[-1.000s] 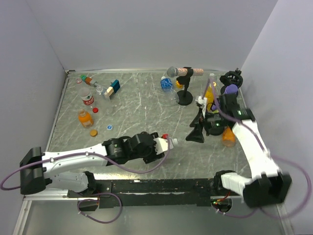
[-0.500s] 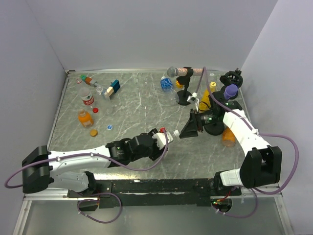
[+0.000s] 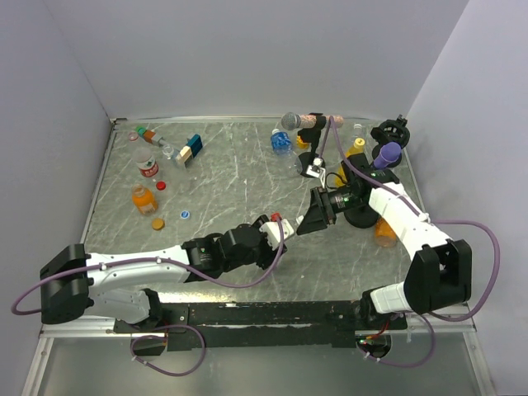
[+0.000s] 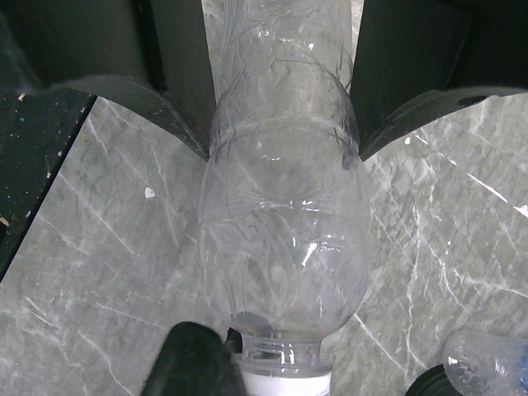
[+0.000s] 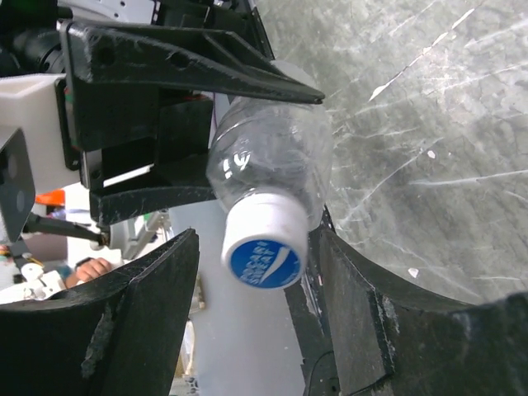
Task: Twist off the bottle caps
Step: Unscrew the bottle cap from the plastic bottle.
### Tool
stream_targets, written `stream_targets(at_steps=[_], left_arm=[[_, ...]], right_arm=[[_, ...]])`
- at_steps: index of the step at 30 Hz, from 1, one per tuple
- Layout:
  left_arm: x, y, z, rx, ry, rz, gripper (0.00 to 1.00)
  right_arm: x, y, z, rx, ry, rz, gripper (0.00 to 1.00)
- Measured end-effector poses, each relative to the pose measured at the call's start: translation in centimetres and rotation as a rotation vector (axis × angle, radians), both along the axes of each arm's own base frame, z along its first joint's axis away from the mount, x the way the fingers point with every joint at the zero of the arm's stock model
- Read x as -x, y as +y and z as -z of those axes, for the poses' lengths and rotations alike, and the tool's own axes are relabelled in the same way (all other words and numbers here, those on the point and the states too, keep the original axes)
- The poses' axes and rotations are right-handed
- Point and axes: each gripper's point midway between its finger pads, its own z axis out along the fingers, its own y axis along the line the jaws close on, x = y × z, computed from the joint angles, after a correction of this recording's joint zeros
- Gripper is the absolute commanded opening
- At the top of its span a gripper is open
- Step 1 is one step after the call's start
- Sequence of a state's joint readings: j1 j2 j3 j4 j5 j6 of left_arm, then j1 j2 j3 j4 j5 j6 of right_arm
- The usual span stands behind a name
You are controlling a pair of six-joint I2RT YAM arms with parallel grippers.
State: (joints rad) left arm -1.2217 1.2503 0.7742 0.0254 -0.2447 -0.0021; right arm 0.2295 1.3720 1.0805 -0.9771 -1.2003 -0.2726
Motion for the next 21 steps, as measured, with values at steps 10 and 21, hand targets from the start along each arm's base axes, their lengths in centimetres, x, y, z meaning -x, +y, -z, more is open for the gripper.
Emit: stream_targets(at_steps=[10, 21], left_arm=[[0.2, 0.4, 0.2, 0.0, 0.001, 0.0, 0.01], [0.2, 0.5, -0.1, 0.012, -0.003, 0.0, 0.01]], right_arm=[[-1.4, 0.2, -1.2, -0.004, -0.022, 0.023, 0.65], [-1.6, 0.2, -1.3, -0.005, -0.019, 0.028, 0.44]])
